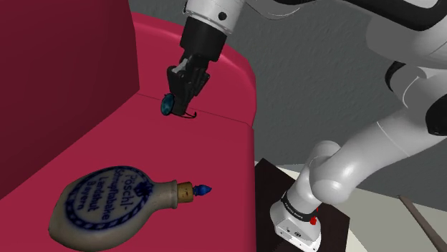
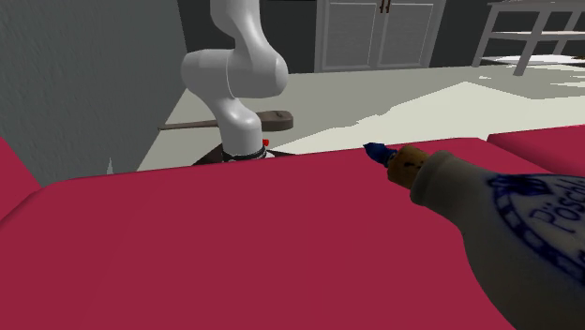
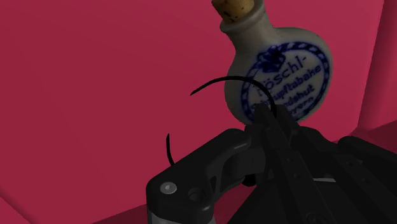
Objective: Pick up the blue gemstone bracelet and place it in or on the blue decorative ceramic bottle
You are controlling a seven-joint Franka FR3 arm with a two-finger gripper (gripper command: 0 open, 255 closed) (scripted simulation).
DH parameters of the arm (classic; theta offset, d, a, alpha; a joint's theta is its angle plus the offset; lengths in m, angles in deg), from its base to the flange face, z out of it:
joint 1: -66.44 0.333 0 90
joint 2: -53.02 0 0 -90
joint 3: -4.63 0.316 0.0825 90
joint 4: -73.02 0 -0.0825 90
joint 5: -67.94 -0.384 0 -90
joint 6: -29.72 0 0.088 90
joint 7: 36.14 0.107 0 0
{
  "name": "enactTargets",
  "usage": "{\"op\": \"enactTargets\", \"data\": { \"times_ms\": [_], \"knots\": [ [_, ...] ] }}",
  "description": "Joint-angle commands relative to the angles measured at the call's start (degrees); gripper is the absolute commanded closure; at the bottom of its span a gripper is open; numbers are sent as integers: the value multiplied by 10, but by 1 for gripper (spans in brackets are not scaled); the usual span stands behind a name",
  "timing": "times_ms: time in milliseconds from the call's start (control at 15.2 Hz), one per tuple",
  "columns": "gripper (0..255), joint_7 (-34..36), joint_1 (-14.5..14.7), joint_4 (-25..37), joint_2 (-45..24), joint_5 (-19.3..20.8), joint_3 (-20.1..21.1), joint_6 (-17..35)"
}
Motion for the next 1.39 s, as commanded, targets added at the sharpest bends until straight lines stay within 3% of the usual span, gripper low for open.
{"op": "enactTargets", "data": {
  "times_ms": [0,396,726,1320],
  "knots": [
    [255,29,5,18,-19,4,23,10],
    [255,128,21,100,-106,46,101,36],
    [255,225,49,193,-208,122,164,47],
    [255,206,49,106,-189,105,160,117]
  ]
}}
